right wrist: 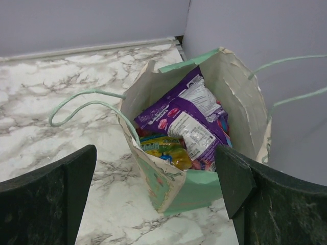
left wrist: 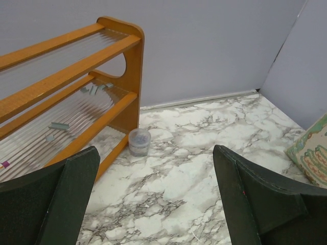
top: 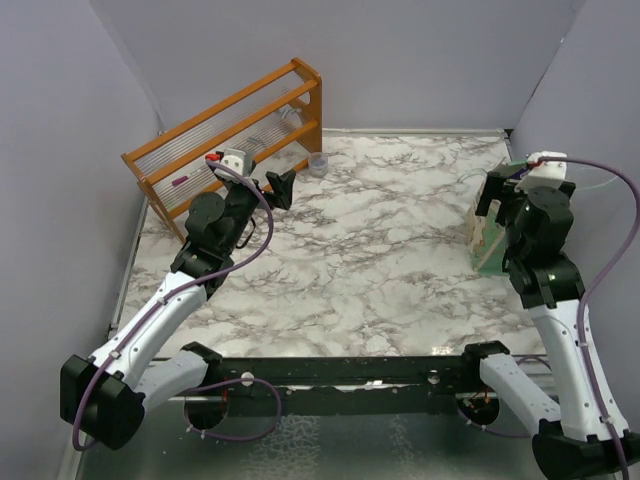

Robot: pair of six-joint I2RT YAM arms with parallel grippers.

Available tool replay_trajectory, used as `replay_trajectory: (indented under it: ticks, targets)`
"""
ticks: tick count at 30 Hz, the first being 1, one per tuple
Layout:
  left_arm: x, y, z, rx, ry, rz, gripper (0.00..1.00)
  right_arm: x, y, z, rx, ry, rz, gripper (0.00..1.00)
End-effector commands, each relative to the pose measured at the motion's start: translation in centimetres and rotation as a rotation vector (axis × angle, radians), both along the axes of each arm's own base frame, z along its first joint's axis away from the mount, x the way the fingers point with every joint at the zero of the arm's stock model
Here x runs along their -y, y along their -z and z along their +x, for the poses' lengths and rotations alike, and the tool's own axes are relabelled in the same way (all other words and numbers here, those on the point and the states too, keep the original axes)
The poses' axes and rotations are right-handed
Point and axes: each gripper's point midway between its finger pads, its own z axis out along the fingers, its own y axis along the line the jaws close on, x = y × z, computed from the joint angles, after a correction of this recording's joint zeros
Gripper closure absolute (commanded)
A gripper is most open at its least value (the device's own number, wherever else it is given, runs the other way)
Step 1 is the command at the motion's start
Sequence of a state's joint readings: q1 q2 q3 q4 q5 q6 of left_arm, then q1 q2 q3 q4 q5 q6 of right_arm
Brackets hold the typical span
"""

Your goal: Take the snacks out of the paper bag

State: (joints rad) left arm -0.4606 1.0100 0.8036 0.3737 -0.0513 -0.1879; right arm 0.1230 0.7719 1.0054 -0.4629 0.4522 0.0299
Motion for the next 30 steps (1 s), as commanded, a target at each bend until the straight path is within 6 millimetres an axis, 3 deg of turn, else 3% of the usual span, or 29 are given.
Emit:
replay_trajectory:
  ticks: [1, 6, 14, 17, 22, 30]
  targets:
    - [0.3, -1.7, -0.4, 0.056, 0.023, 0.009, 0.04, -1.8, 0.0, 2.4, -0.046, -0.151, -0.106, 0.01]
    - [0.3, -1.7, -0.4, 0.063, 0.022, 0.022, 0.05, -3.7, 1.7, 3.9, -0.09, -0.284, -0.164, 0.02]
    - [-0.1, -1.6, -0.4, 0.072, 0.002, 0.035, 0.05, -4.2, 4.5, 6.9, -0.168, -0.323, -0.215, 0.01]
    - [-0.1, -1.3, -0.2, 0.065, -0.003, 0.041, 0.05, -4.5, 5.4, 7.9, -0.211, -0.338, -0.214, 0.06]
    - [-0.3, -1.2, 0.0, 0.06, -0.017, 0.053, 0.06, -5.9, 6.3, 8.8, -0.258, -0.411, -0.178, 0.27]
    - [-0.7, -1.4, -0.1, 0.065, -0.035, 0.051, 0.06, -7.3, 7.5, 9.1, -0.344, -0.457, -0.088, 0.79]
